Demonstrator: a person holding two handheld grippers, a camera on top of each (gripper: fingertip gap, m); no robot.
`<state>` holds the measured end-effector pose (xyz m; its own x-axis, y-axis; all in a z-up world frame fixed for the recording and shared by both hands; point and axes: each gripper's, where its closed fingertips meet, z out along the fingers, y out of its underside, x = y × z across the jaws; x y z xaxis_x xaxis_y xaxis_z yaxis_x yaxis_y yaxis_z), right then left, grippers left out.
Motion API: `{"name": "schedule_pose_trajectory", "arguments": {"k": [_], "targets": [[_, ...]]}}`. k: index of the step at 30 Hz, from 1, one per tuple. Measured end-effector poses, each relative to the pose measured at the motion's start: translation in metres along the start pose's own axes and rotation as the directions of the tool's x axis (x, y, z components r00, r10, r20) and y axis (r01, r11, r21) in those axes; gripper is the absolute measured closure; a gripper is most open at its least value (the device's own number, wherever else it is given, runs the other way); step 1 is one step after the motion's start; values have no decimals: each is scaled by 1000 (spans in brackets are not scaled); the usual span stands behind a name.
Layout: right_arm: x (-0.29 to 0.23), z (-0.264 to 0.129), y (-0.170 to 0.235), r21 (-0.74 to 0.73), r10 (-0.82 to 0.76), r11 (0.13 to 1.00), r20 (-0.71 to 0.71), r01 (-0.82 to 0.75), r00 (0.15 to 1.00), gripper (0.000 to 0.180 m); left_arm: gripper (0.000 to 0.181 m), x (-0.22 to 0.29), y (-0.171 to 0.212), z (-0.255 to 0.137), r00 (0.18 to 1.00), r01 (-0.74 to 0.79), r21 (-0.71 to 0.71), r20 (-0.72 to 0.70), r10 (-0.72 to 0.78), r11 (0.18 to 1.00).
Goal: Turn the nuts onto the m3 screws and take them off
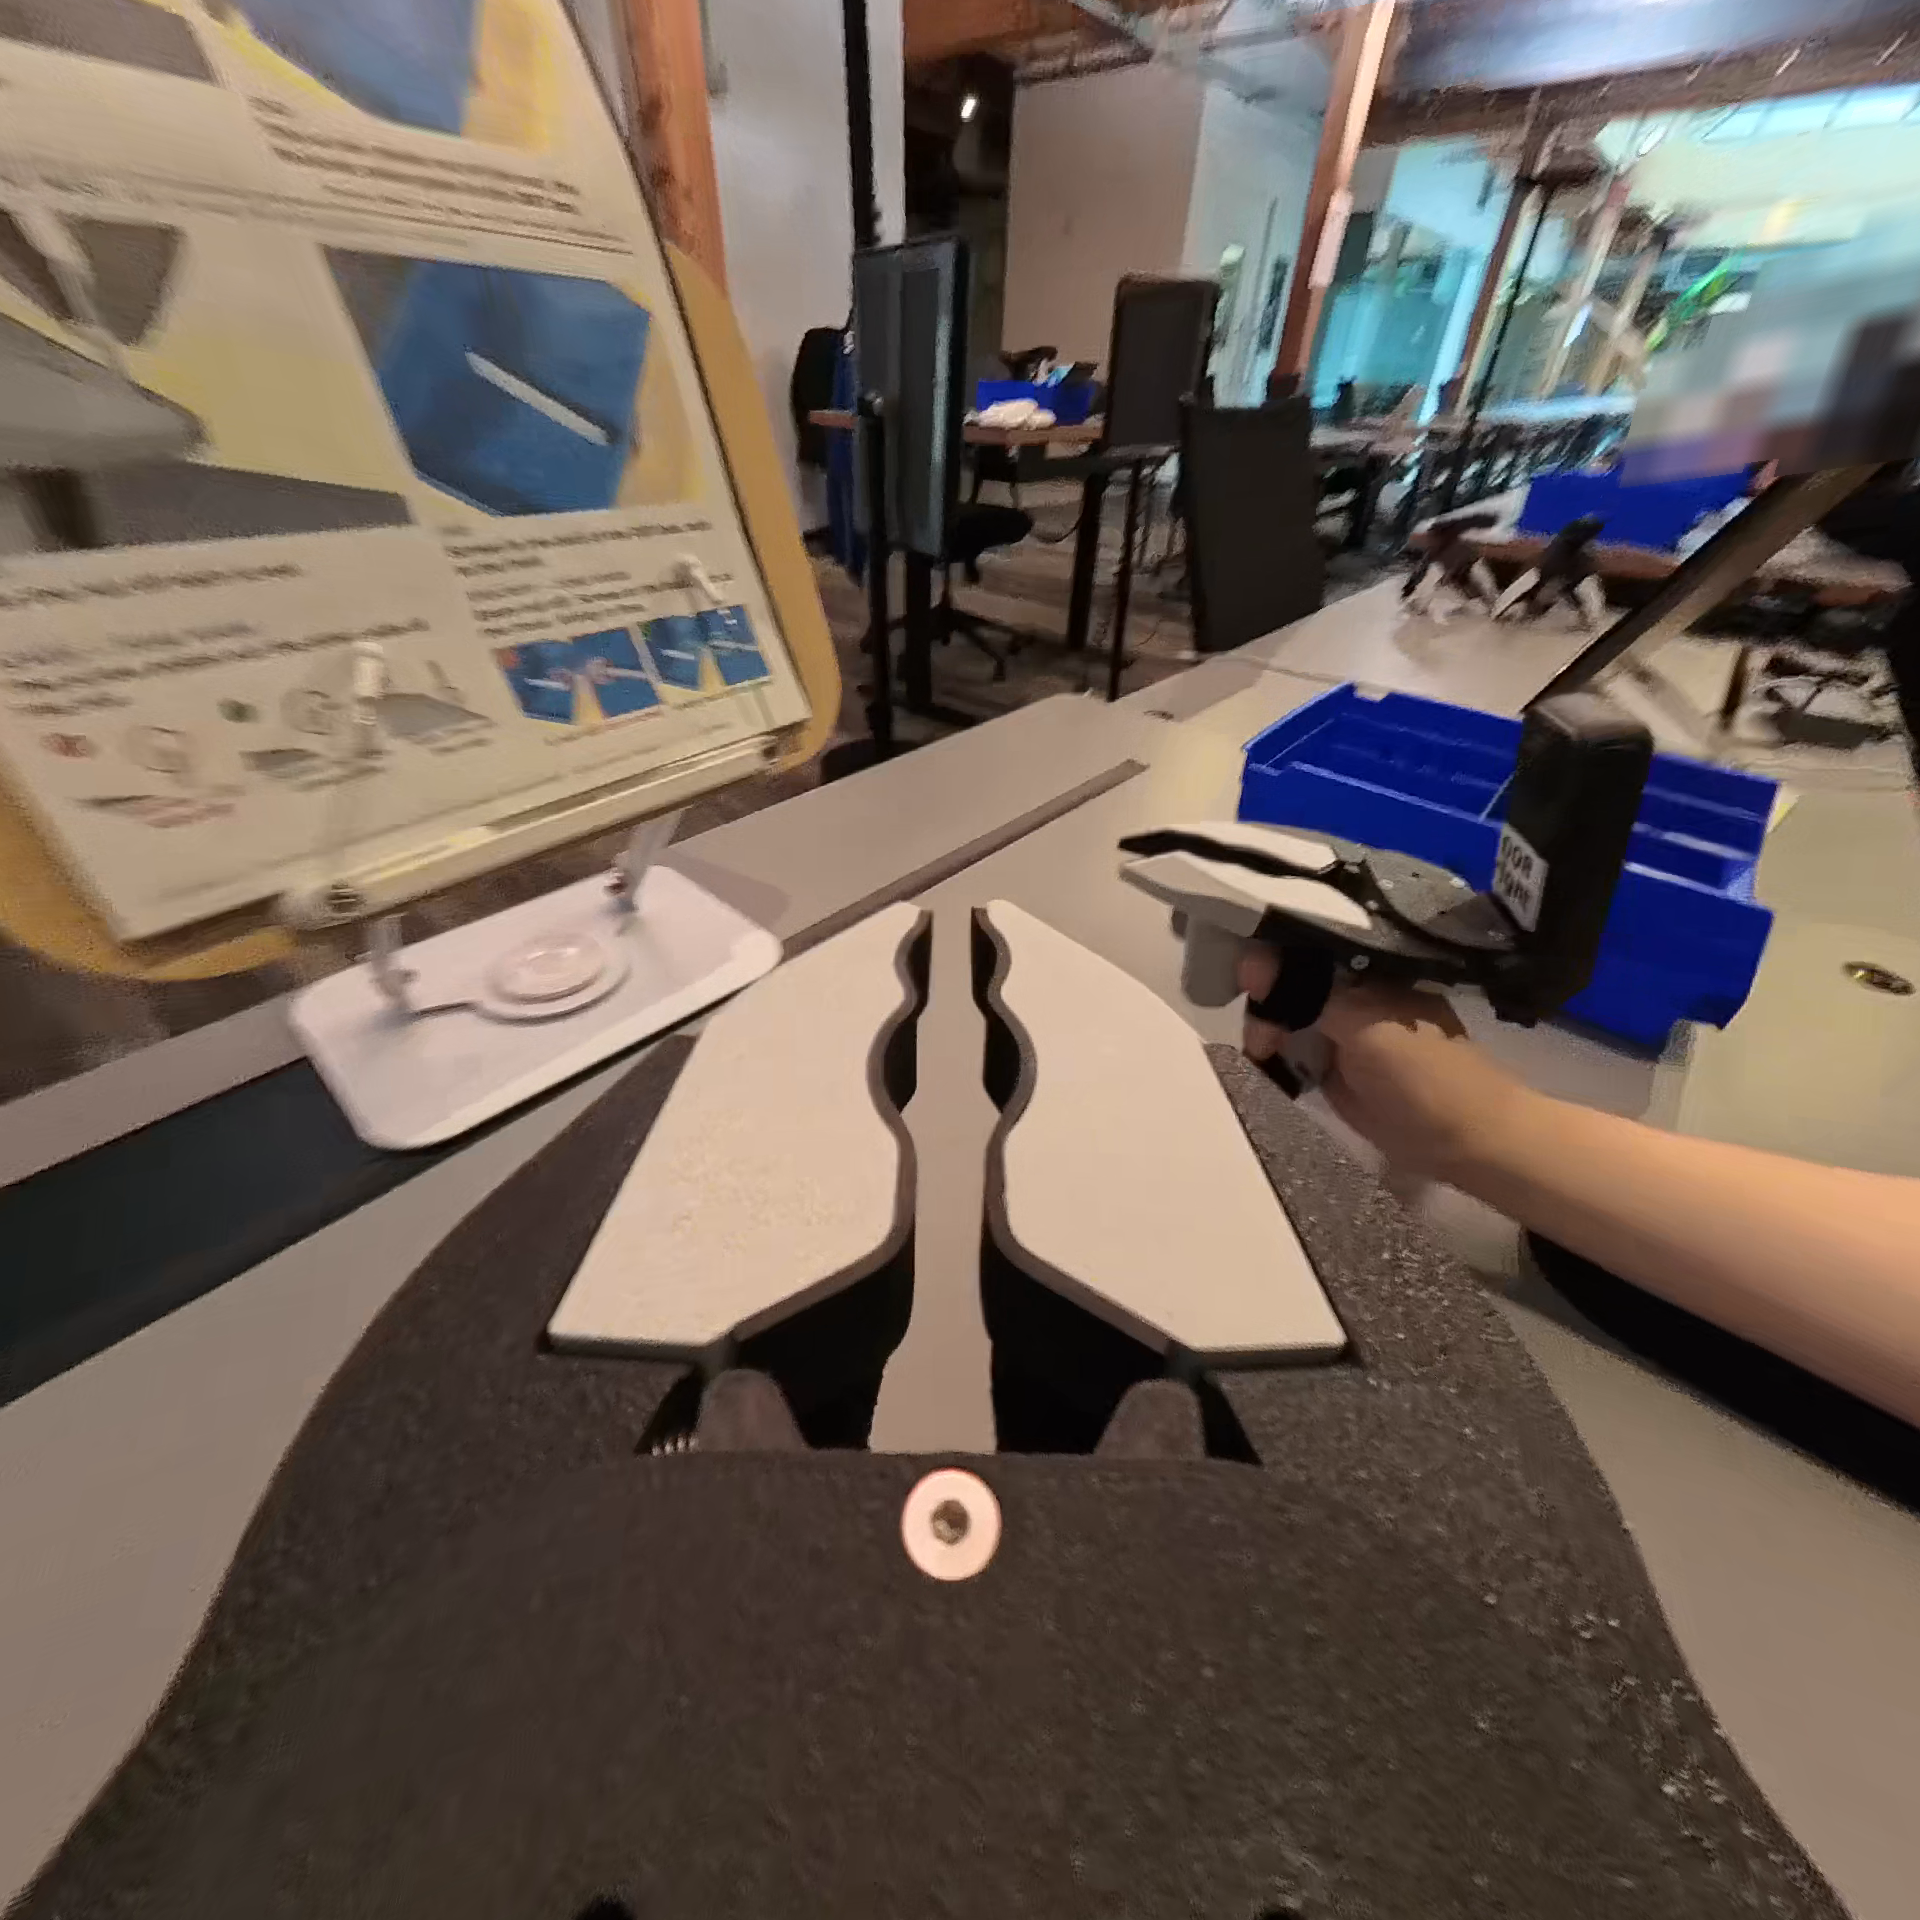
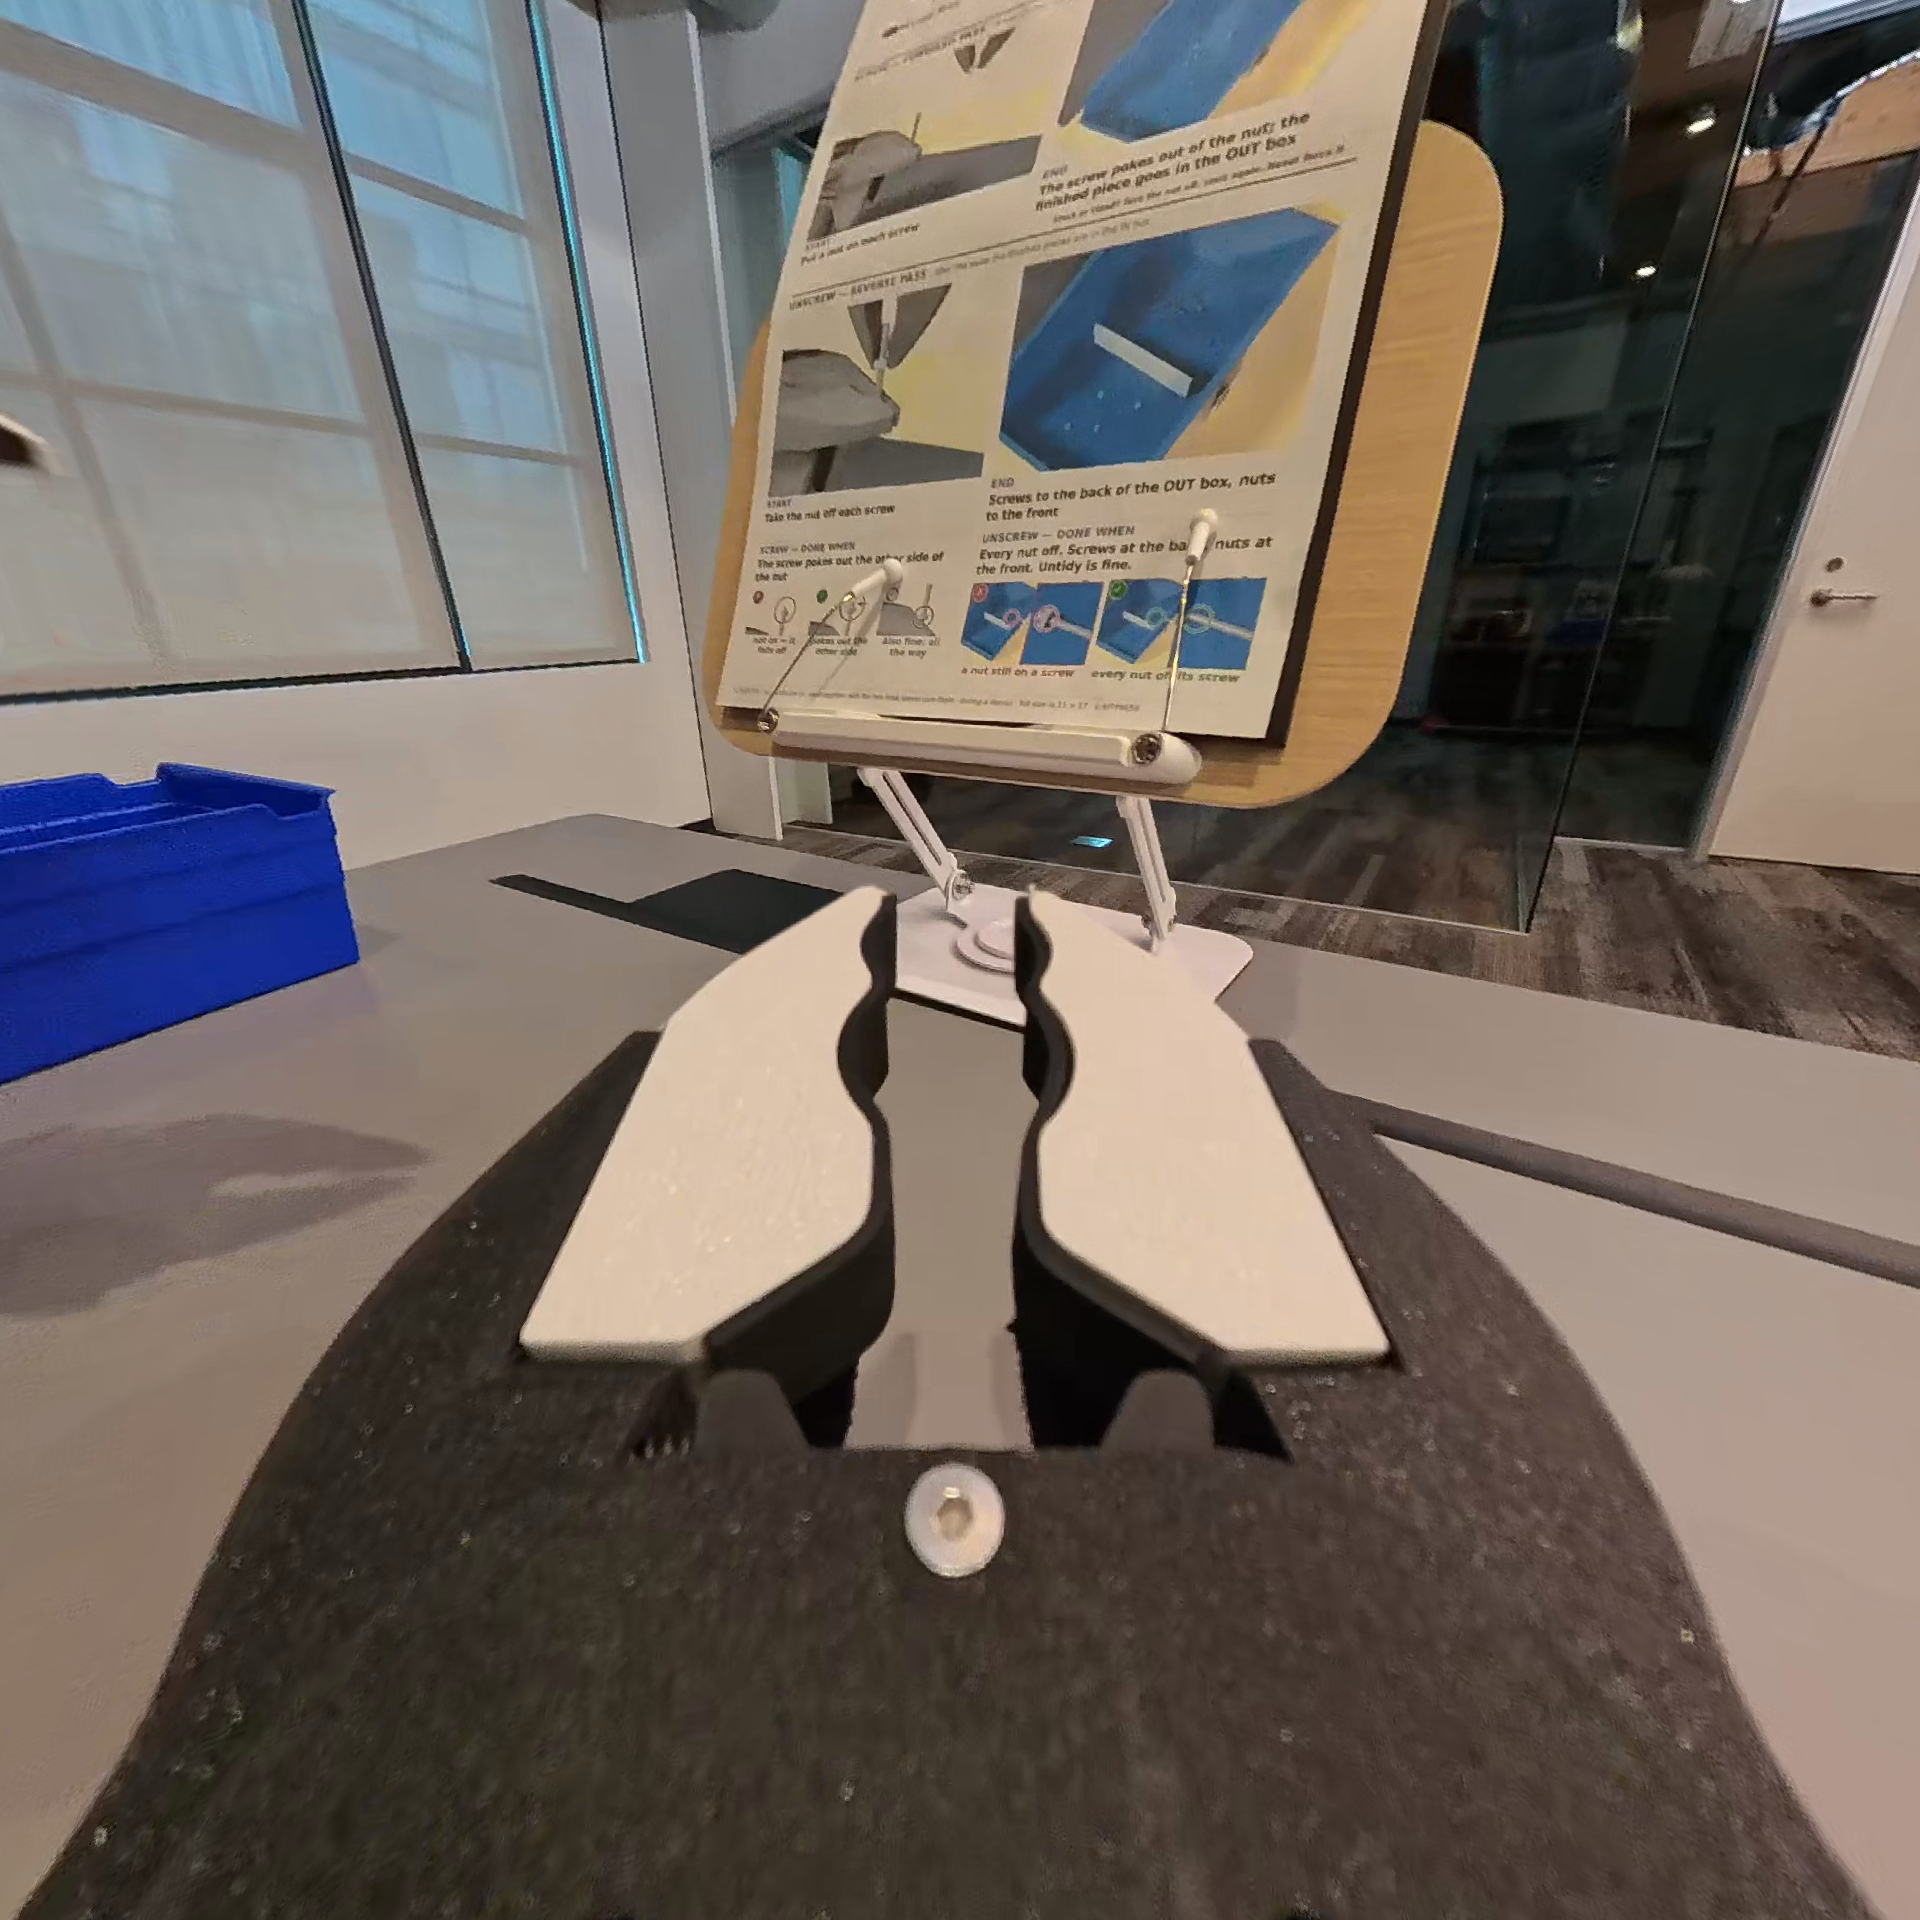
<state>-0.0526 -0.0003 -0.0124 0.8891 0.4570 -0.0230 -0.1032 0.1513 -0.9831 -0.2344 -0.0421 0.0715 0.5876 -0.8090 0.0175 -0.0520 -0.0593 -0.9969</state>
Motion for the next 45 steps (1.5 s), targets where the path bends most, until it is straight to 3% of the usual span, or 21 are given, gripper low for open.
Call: {"name": "schedule_pose_trajectory", "arguments": {"k": [3, 5, 11, 14, 17, 21, 29, 37, 45], "targets": [[0, 0, 1, 1, 8, 1000, -5, -8, 1000, 158, 173, -34, -11, -59, 994, -4, -120, 106, 17, 993], [0, 1, 4, -13, 6, 1000, -9, -6, 1000, 157, 168, -61, -6, -103, 988, 72, -204, 146, -43, 976], [-4, 4, 10, -36, -17, 999, 9, 18, 1000, 155, 164, -188, 59, -215, 866, 401, -389, 456, -204, 829], [-8, 4, 7, -11, 6, 1000, 27, -6, 1000, 153, 168, -222, 112, -219, 796, 559, -423, 514, -320, 713], [-7, 3, 11, -32, -12, 999, 23, 13, 1000, 152, 165, -244, 166, -216, 746, 638, -498, 587, -313, 587], [-9, 1, 11, -37, -6, 999, 34, 8, 999, 151, 162, -257, 195, -208, 712, 684, -537, 639, -291, 493], [-14, 2, 11, -40, 38, 999, 86, -34, 996, 149, 158, -269, 217, -207, 684, 708, -595, 712, -160, 381], [-18, 3, 8, -32, 86, 996, 127, -83, 988, 148, 156, -271, 230, -203, 659, 728, -607, 748, -80, 318], [-15, 1, 2, -9, 131, 991, 134, -131, 982, 148, 178, -265, 231, -204, 663, 718, -619, 748, -41, 318]]}}
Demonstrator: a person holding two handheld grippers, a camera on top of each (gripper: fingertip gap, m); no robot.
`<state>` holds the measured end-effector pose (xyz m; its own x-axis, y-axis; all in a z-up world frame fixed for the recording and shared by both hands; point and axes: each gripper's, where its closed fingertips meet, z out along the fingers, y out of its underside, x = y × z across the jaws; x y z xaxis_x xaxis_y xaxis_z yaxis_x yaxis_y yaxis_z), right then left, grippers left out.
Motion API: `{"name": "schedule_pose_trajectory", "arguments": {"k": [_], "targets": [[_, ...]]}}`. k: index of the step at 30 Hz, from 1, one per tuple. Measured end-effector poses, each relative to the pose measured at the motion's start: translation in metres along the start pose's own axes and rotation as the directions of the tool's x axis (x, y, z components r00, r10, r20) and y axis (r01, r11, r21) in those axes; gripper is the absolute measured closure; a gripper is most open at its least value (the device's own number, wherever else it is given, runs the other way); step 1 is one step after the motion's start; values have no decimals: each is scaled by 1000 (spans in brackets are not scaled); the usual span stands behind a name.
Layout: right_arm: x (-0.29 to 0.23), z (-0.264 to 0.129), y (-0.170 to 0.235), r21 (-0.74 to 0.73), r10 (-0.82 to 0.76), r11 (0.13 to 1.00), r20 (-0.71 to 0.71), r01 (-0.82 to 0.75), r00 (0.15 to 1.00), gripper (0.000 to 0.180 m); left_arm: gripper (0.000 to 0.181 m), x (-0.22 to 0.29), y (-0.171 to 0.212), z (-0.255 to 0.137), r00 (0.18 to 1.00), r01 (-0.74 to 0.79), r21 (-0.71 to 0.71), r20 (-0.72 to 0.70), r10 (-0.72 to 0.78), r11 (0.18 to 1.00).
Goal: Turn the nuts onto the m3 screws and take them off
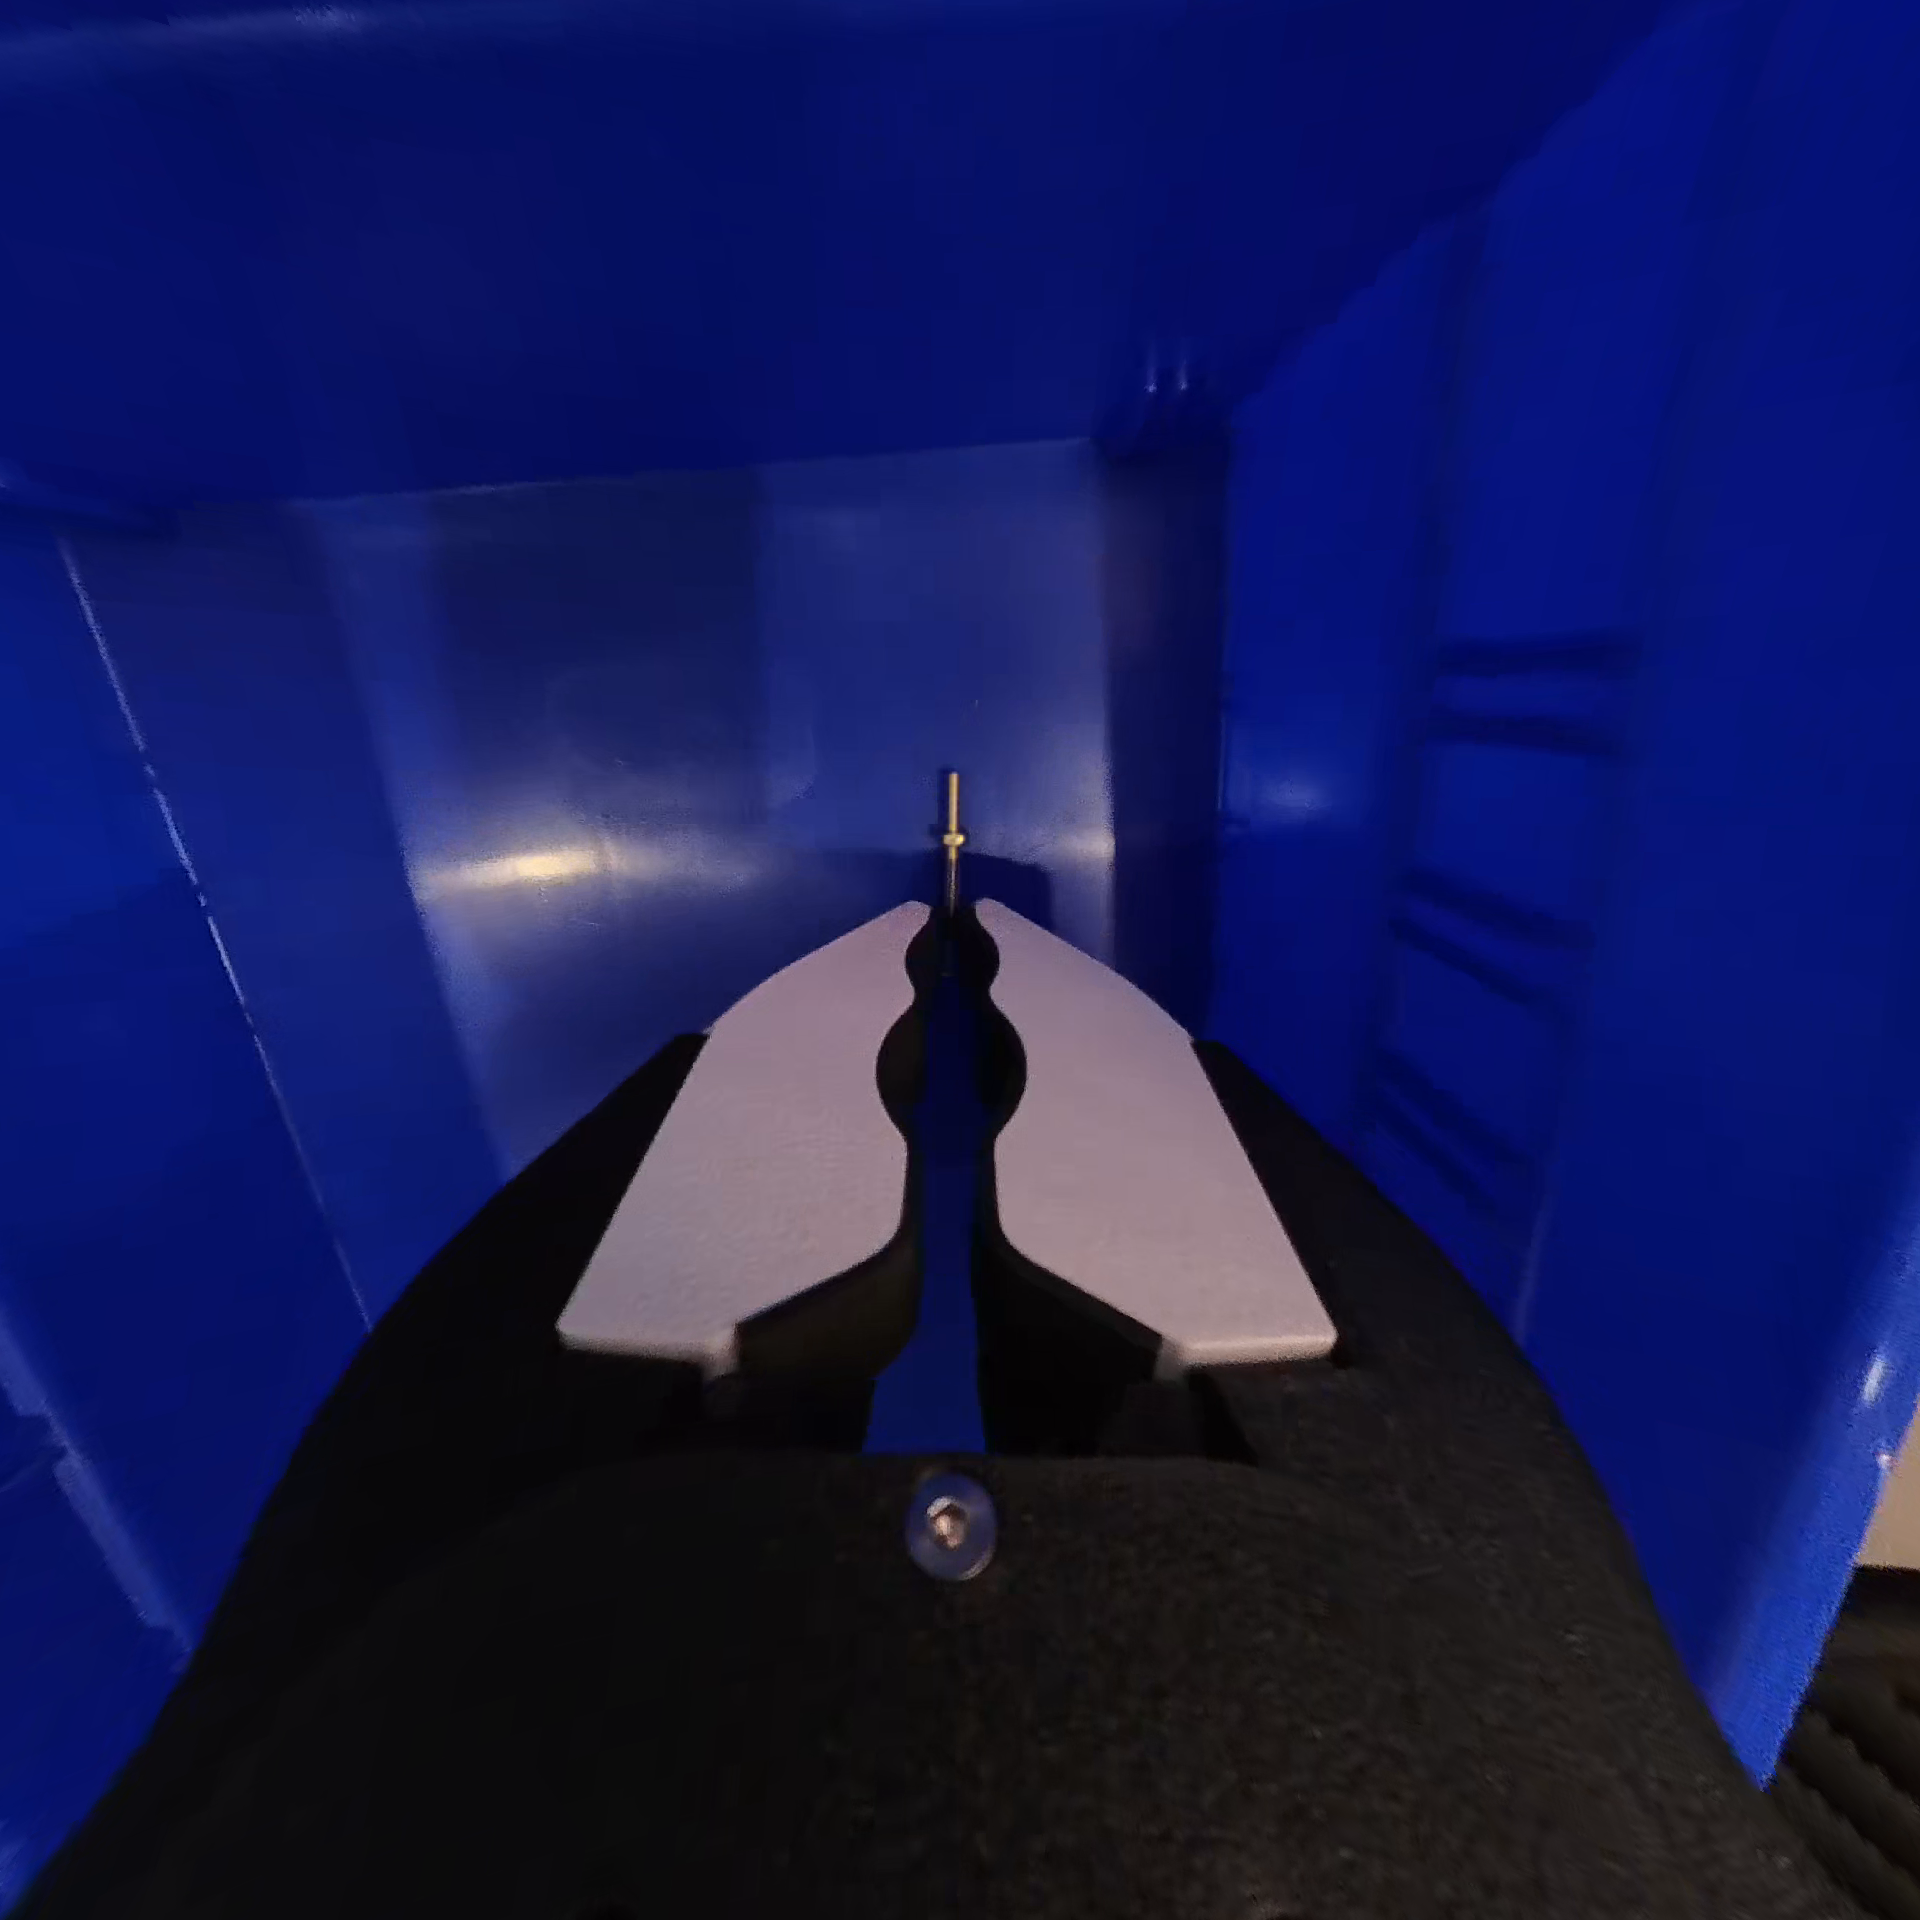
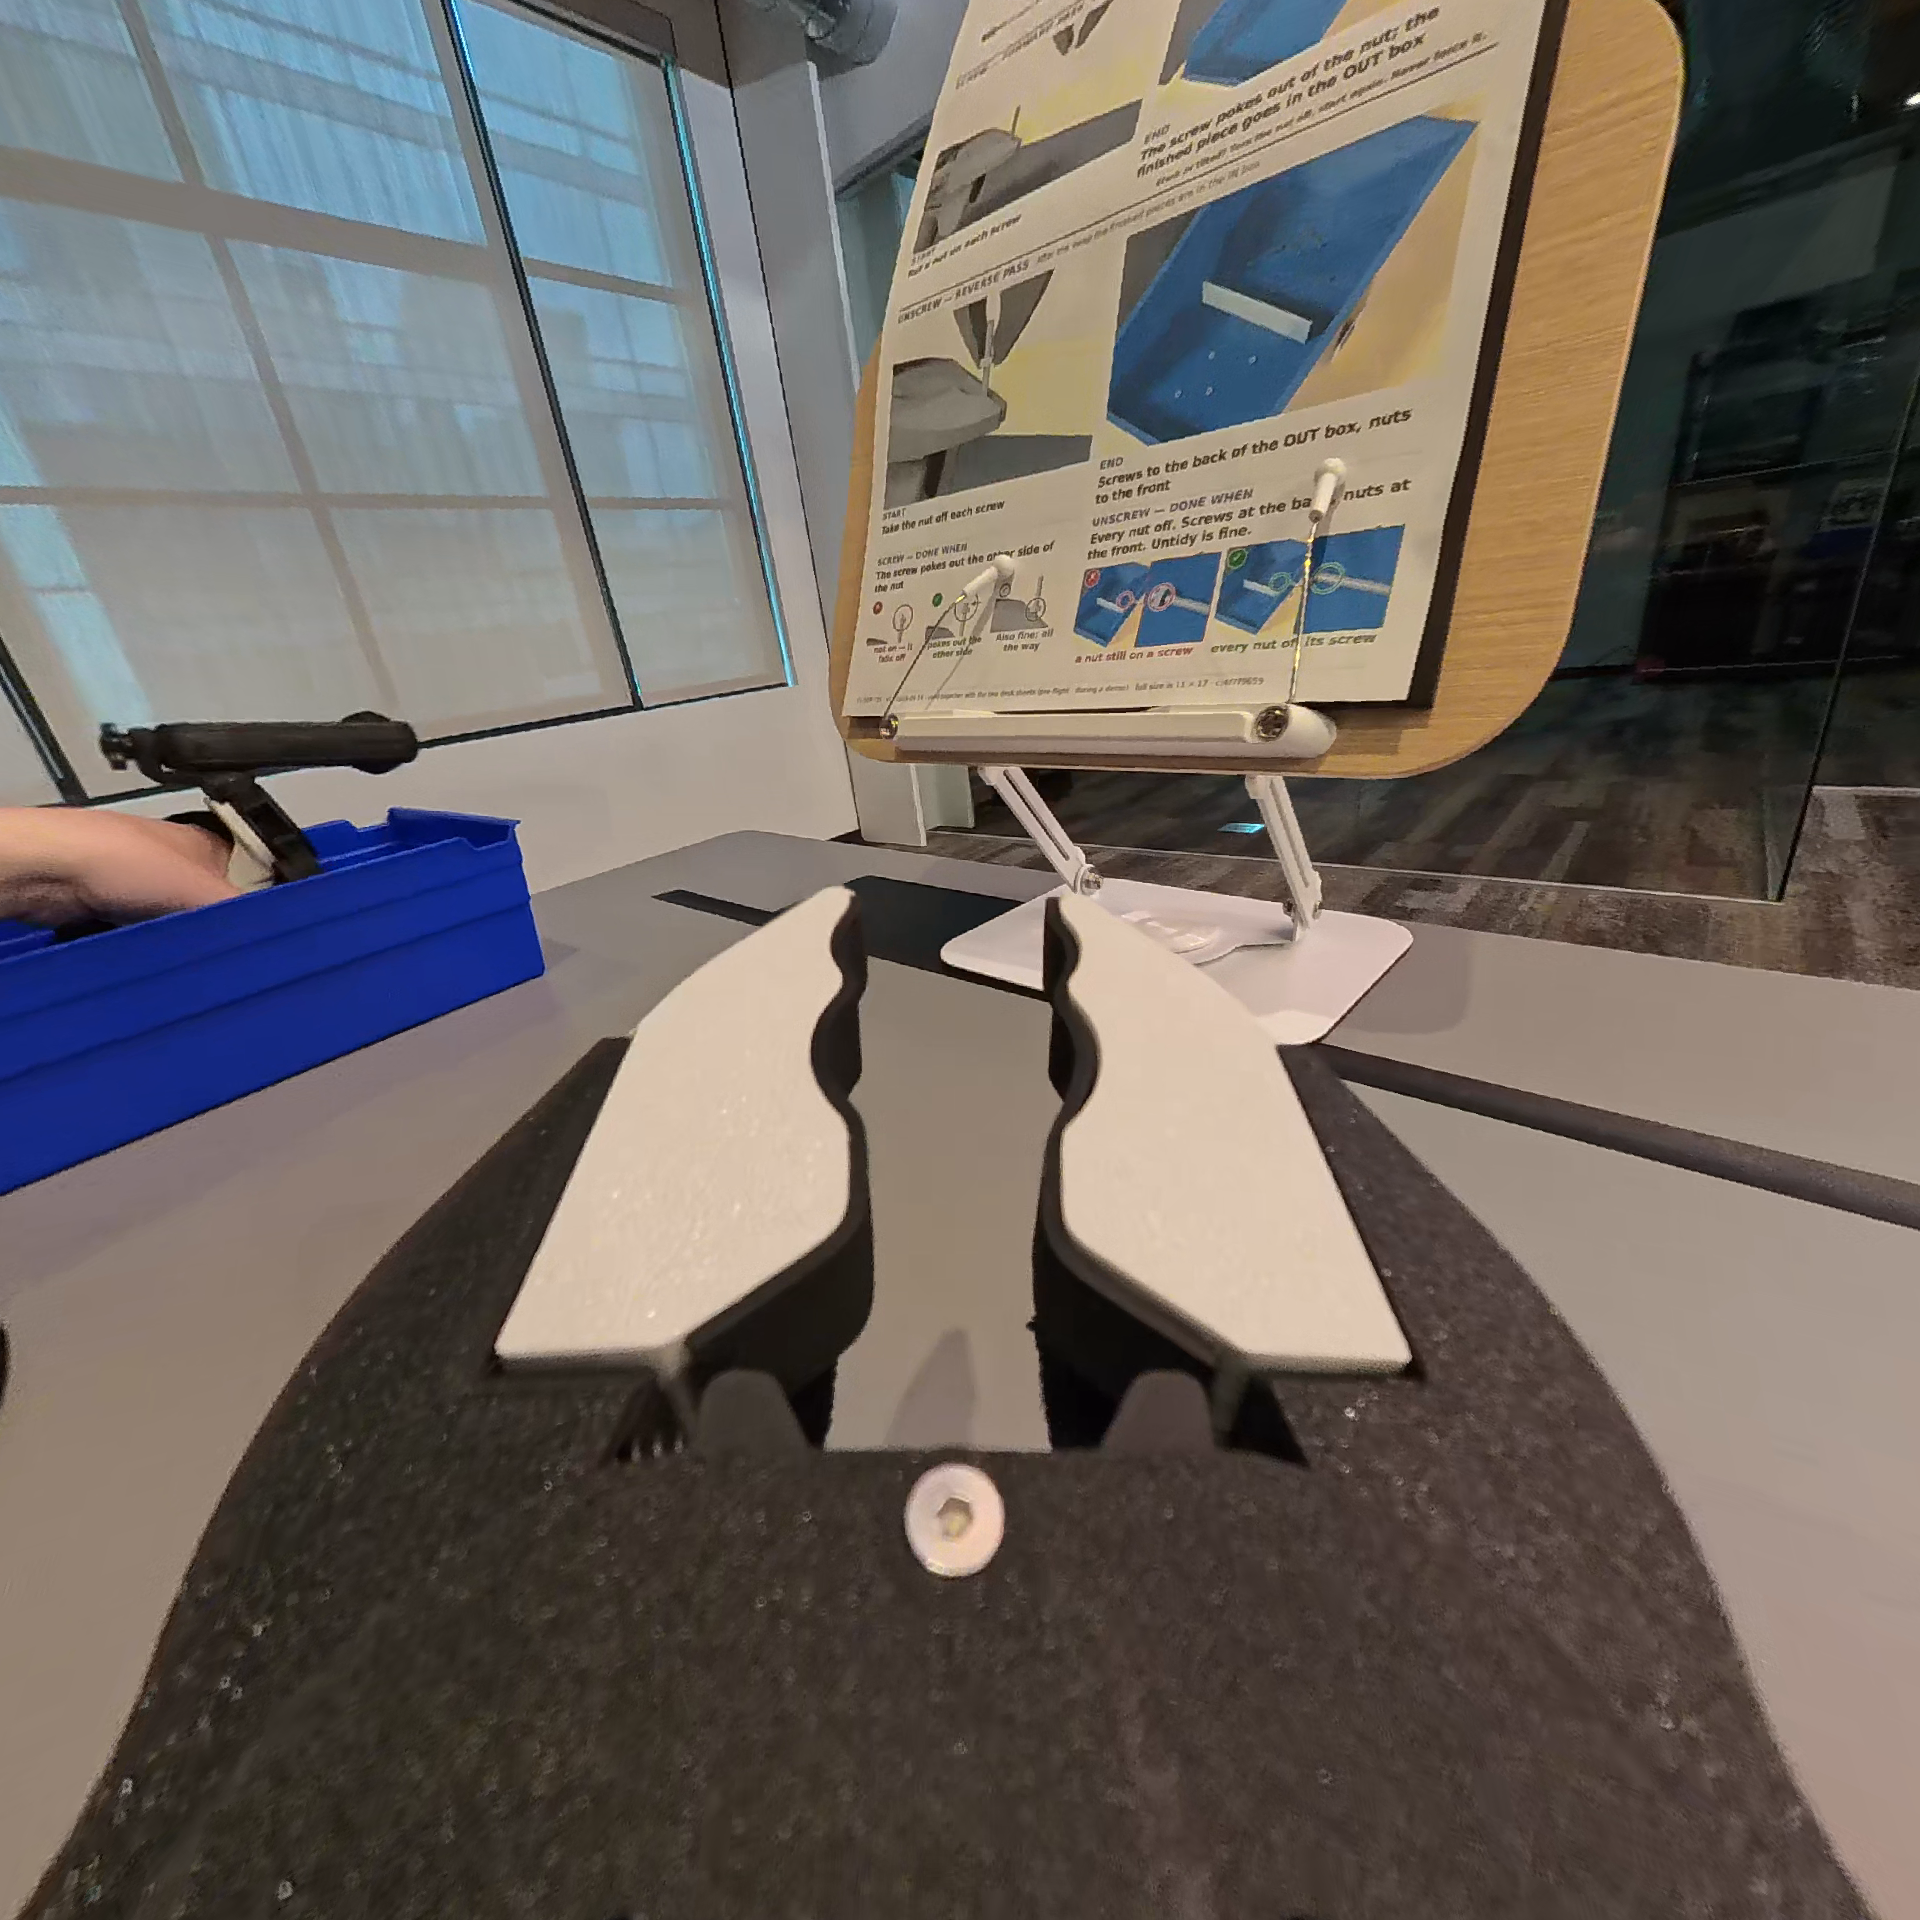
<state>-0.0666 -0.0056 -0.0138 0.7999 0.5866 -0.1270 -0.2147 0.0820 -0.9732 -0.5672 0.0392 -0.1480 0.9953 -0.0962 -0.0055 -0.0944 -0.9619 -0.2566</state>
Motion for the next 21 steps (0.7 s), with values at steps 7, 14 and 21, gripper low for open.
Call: {"name": "schedule_pose_trajectory", "arguments": {"k": [7, 14, 21], "targets": [[10, -6, -12, 82, 136, 987, 13, -137, 991, 152, 178, -41, -27, -59, 994, -10, 335, 107, -27, 942], [14, -13, -32, 168, 131, 977, 22, -133, 991, 165, 178, 74, -61, -221, 987, -113, 772, 17, 157, 626], [-34, -8, -18, -3, -1, 1000, 271, 2, 963, 169, 178, 309, -22, -220, 770, -118, 886, -203, 604, 448]]}}
